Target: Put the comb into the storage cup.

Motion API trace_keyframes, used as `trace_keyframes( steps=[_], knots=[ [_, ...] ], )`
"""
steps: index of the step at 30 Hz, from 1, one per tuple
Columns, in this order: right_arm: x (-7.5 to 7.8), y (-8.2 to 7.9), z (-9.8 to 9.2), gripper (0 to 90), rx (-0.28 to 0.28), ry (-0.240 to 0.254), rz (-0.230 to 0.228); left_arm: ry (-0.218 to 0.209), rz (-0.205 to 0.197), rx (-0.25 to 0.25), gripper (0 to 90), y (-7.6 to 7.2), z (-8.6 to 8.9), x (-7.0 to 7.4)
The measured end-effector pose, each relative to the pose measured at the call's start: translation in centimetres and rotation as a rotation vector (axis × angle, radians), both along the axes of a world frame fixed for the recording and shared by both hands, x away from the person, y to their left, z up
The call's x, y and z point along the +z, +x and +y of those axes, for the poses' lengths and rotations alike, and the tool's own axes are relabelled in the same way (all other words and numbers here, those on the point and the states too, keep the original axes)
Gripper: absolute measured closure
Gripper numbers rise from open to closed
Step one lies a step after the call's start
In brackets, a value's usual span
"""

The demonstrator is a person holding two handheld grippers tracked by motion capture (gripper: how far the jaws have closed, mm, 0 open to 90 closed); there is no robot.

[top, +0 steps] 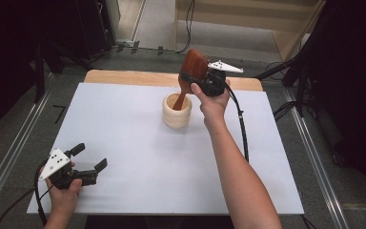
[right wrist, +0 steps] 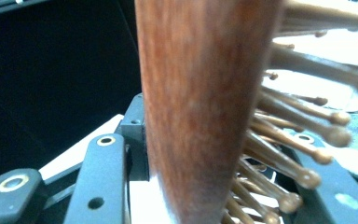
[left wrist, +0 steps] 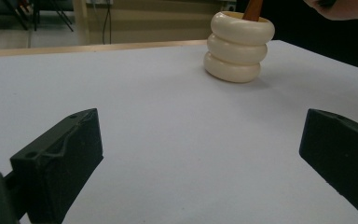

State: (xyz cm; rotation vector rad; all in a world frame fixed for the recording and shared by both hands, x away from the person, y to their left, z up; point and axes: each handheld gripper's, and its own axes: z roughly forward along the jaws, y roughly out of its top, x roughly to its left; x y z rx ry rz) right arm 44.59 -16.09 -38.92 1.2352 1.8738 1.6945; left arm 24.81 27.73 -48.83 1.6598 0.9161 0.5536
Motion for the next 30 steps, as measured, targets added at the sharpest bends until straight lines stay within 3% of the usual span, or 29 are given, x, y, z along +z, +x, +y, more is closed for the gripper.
trace_keyframes(
  steps=[6,22,30],
  knots=[
    [-0.9,0.2,0.6,51.1,0.002,-0.021,0.014,0.002,0.0,-0.004,0.0,0.0,0.0,0.0],
    [-4.1,0.4,0.9,51.1,-0.012,-0.019,0.063,0.003,0.002,-0.005,0.0,0.0,0.0,0.0],
    [-4.7,0.3,1.0,51.1,-0.008,0.014,0.07,0.004,0.002,-0.005,0.0,0.0,0.0,0.0]
  ],
)
